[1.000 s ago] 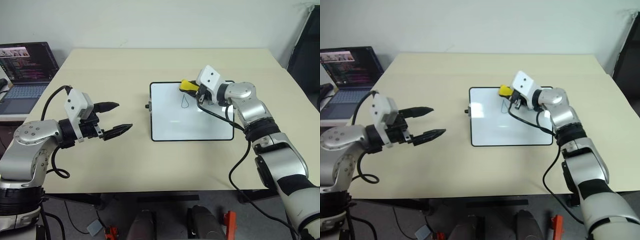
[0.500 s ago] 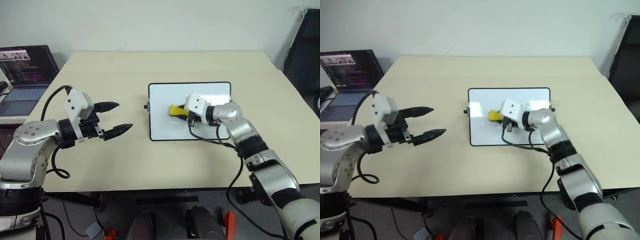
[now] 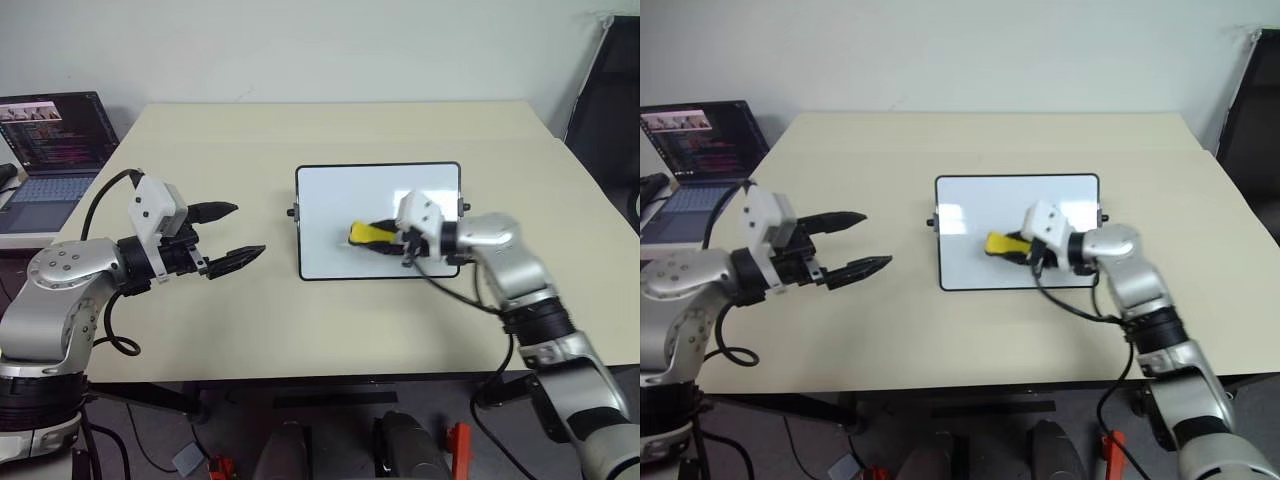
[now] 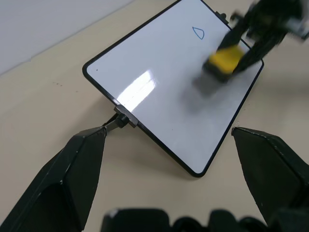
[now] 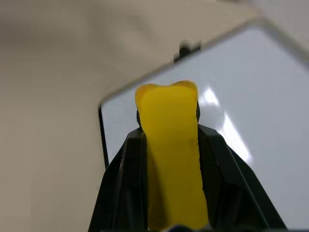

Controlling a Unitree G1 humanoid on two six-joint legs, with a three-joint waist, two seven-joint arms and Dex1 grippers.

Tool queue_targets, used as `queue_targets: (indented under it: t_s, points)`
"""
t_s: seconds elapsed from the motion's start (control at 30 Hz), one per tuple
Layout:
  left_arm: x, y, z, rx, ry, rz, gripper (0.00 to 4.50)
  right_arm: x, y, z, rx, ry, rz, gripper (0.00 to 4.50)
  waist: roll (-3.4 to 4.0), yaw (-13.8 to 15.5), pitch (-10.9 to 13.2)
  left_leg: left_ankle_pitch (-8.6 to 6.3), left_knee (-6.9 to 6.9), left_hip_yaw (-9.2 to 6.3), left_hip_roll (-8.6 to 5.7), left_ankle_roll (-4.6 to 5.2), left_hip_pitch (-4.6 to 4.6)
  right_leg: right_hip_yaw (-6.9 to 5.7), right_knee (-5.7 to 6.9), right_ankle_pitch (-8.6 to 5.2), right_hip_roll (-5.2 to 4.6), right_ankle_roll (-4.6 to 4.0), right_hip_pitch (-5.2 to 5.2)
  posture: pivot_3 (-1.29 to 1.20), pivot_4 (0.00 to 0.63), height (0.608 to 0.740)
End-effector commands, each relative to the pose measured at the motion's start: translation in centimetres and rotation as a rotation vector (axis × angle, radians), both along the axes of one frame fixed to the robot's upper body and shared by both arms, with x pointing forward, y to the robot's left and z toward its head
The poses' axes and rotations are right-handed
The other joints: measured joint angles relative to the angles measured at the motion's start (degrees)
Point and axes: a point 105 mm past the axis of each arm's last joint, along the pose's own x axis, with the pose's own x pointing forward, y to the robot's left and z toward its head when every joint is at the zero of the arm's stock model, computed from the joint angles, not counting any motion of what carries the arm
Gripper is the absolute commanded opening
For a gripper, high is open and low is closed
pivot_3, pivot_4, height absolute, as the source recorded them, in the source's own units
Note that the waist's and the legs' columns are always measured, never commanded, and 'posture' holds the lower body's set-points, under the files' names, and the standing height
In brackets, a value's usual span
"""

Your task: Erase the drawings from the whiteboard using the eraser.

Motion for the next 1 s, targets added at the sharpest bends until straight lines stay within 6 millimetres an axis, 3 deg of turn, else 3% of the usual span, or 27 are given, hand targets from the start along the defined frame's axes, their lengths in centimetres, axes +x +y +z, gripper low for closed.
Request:
queue_targets:
  t_s: [0.03,0.07,0.27,0.5,0.6,1.0]
  points:
    - [-0.4,0.7,1.8,0.013,-0.048,-0.004,4.50,-2.9,-2.4,5.2,0.054,-0.063,0.041,1.05,0.00,0.15,0.00,-0.03,-0.02,0.01,0.00,-0.03,-0.04,-0.01,-0.07,-0.02,-0.01,0.01,0.00,0.00,0.150,0.740]
    - [-0.4,0.8,1.8,0.014,-0.048,-0.004,4.50,-3.2,-2.9,5.6,0.051,-0.064,0.034,1.05,0.00,0.20,0.00,-0.05,-0.06,0.01,0.01,-0.04,-0.05,-0.02,-0.18,-0.02,-0.01,0.02,0.01,0.00,0.150,0.740]
    - [-0.2,1.3,1.8,0.026,-0.042,-0.002,4.50,-2.7,-12.5,5.6,-0.101,-0.067,-0.276,1.05,-0.03,0.47,0.02,-0.09,-0.09,0.22,0.02,-0.04,-0.18,0.03,-0.58,-0.15,-0.03,0.25,0.01,0.00,0.150,0.740]
    - [-0.2,1.5,1.9,0.026,-0.039,-0.002,4.50,-3.2,-17.4,2.5,-0.097,0.038,-0.434,1.05,-0.05,0.25,0.03,-0.12,-0.10,0.61,0.06,0.00,-0.19,0.40,-0.79,0.00,-0.02,0.42,0.00,0.00,0.150,0.740]
    - [-0.2,1.7,1.9,0.030,-0.038,0.001,4.50,-3.3,-18.4,1.5,-0.120,0.060,-0.473,1.05,-0.05,0.22,0.03,-0.12,-0.07,0.66,0.05,0.00,-0.18,0.46,-0.80,0.02,-0.02,0.49,0.00,0.00,0.150,0.740]
    - [-0.1,1.6,1.2,0.041,-0.029,0.006,4.50,-2.8,-18.2,2.1,-0.118,0.040,-0.462,1.05,-0.05,0.23,0.04,-0.12,-0.06,0.71,0.05,0.00,-0.17,0.51,-0.84,0.02,-0.02,0.59,0.01,0.00,0.150,0.740]
